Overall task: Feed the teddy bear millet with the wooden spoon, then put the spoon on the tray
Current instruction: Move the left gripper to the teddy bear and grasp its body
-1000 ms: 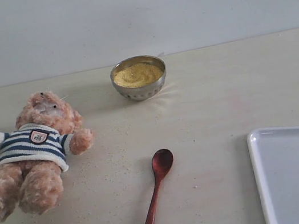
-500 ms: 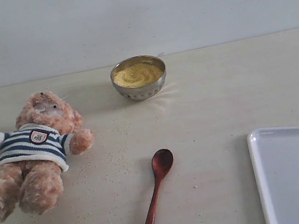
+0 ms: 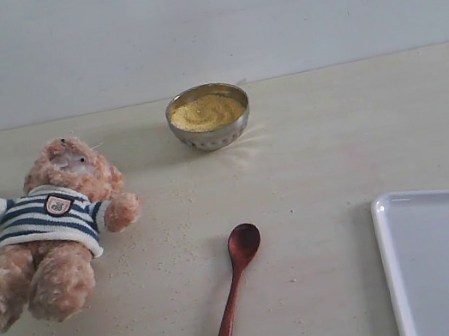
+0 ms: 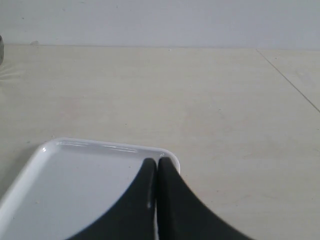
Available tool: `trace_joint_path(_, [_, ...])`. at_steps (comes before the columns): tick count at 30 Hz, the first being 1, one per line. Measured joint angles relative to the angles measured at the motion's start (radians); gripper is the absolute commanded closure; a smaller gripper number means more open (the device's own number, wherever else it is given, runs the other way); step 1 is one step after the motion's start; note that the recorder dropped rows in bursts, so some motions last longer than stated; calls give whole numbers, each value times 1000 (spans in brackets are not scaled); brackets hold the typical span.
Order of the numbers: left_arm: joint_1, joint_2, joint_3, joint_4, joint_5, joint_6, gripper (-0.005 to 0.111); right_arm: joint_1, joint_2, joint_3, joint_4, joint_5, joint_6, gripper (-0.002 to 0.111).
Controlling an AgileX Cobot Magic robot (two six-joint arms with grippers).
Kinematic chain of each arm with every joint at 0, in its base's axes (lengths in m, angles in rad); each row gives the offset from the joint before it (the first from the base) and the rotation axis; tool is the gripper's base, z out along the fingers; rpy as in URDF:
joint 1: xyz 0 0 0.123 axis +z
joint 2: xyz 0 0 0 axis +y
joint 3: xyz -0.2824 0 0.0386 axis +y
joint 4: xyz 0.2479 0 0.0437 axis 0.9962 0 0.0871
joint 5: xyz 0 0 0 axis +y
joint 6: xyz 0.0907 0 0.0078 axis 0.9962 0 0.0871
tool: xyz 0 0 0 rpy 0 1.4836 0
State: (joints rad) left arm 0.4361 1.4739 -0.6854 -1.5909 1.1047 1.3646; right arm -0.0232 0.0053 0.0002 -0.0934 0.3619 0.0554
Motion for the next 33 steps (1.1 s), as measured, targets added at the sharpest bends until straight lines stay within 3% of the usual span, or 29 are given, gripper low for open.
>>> trace_joint_path(4, [9, 137, 2, -23, 15, 24, 101, 0, 0, 0, 0, 0, 0, 107])
trace_joint_path(7, [9, 155, 3, 3, 42, 33, 87, 0, 0, 0, 0, 0, 0, 107])
trace_joint_path(9, [9, 157, 3, 40, 64, 53, 70, 0, 0, 0, 0, 0, 0, 107])
trace_joint_path(14, [3, 158, 10, 93, 78, 50, -4, 0, 0, 0, 0, 0, 0, 107])
trace_joint_path(21, [-13, 159, 17, 56, 74, 55, -2, 0, 0, 0, 0, 0, 0, 107])
trace_joint_path(27, [-15, 159, 17, 121, 52, 95, 0, 0, 0, 0, 0, 0, 0, 107])
trace_joint_path(33, [-17, 159, 17, 272, -274, -17, 3, 0, 0, 0, 0, 0, 0, 107])
